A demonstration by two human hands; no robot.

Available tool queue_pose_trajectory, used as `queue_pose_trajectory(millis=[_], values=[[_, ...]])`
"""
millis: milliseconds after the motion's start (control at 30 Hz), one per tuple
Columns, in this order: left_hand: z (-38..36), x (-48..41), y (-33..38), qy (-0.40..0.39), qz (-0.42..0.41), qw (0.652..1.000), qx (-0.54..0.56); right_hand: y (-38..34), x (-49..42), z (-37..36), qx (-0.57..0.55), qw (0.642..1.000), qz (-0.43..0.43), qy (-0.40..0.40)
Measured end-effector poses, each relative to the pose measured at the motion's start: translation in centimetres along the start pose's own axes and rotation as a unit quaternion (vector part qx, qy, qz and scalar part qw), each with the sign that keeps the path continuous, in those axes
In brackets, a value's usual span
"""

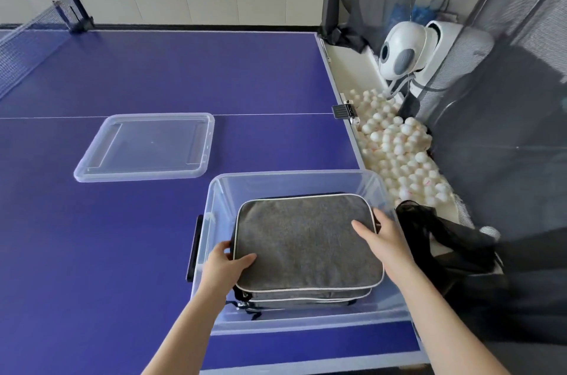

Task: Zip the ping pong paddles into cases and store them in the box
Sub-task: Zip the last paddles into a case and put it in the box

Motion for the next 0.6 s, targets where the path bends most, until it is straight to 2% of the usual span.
queue_pose_trajectory(millis=[167, 367, 600], values=[[-0.9, 0.2, -0.2, 0.046, -0.016, 0.996, -0.076, 0.6, 0.3, -0.7, 0.074, 0.997, 0.011, -0.004], [-1.9, -0.5, -1.1, 0.04, 0.001, 0.991, -0.131, 1.0, 0.5, -1.4, 0.172, 0.984, 0.025, -0.024], [-1.8, -1.0, -1.2, 0.038, 0.017, 0.989, -0.144, 0.6, 0.3, -1.7, 0.188, 0.981, 0.042, -0.02]])
Point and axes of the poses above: each hand's wrist, its own x-axis away from the middle knuckle, its own z-axis out of the back of the hand, y = z × x, the point moved 10 cm from there along -x, towards the middle knuckle, and after that the axes turned 12 degrees about z, right-handed, at the moved point
